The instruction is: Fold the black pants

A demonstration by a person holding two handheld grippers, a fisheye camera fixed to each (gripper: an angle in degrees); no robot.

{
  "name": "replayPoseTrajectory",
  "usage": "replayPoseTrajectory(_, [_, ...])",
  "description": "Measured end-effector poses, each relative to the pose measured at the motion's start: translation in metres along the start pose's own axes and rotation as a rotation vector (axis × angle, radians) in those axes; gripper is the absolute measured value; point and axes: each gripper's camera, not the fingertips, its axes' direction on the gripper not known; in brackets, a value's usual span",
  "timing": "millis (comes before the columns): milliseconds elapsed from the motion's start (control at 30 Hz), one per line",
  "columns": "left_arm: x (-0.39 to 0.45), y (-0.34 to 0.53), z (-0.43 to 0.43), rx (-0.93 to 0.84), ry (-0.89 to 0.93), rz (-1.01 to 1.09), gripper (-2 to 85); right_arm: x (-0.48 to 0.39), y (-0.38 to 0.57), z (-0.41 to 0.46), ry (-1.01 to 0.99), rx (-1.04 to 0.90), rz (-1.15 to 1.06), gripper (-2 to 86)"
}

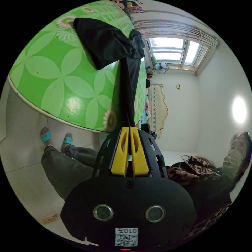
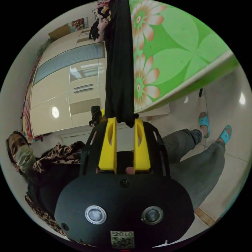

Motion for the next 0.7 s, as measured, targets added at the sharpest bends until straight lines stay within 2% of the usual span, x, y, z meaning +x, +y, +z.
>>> replayPoseTrajectory(33, [0.000,0.000,-0.002,0.007,-0.014,-0.004,-0.2,-0.001,0.003,-0.004,-0.014,0.011,-0.013,4.9])
replayPoseTrajectory(133, [-0.012,0.001,-0.022,0.071,-0.092,-0.051,-0.2,0.005,0.019,-0.021,-0.041,0.055,0.001,3.5])
replayPoseTrajectory(267, [-0.036,0.001,-0.014,0.028,0.008,-0.116,-0.2,0.022,0.026,-0.024,-0.117,0.056,0.069,2.9])
replayPoseTrajectory(367, [-0.041,-0.003,-0.009,0.023,0.080,-0.128,-0.1,0.019,0.023,-0.016,-0.067,0.001,0.082,3.0])
replayPoseTrajectory(467, [-0.051,-0.005,-0.020,0.059,0.096,-0.167,-0.1,0.007,0.023,-0.016,-0.070,-0.038,0.027,3.8])
replayPoseTrajectory(600, [-0.078,-0.006,-0.034,0.065,0.330,-0.209,-0.1,-0.016,0.020,-0.026,-0.021,0.015,-0.031,4.7])
replayPoseTrajectory(700, [-0.081,-0.014,-0.029,0.014,0.301,-0.199,-0.2,-0.058,-0.016,-0.021,0.121,0.055,-0.159,3.5])
